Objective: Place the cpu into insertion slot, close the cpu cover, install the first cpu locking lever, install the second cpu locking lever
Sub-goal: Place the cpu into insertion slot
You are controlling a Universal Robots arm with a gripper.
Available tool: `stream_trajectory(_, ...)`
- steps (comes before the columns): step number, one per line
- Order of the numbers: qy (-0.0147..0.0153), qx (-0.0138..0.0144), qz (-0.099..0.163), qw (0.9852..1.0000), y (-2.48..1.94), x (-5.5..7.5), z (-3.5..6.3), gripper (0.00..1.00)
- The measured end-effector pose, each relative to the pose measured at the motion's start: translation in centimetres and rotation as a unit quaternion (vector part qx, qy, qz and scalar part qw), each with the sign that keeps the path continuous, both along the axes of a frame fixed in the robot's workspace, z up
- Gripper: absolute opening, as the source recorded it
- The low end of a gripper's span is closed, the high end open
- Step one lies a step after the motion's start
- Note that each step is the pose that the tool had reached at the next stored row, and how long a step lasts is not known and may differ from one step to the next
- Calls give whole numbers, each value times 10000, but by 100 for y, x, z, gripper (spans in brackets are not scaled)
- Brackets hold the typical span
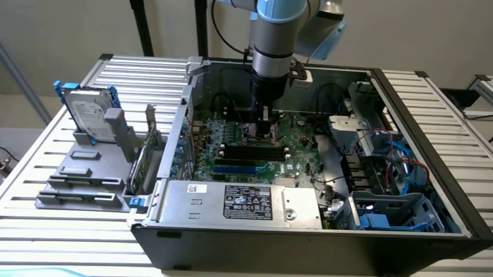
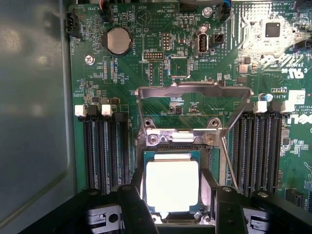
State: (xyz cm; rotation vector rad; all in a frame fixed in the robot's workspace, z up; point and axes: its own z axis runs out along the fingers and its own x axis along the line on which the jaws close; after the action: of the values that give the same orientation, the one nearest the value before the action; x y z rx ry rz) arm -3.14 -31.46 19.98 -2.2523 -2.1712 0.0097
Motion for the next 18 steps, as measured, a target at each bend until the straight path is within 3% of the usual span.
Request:
stream_trajectory(4,0,-71,-3,10000,-5,-1,0,55)
stream_trajectory(14,0,-203,-49,9998,-5,-2,-1,55)
stream_trajectory(18,0,-216,-54,9998,-4,-3,-2,55)
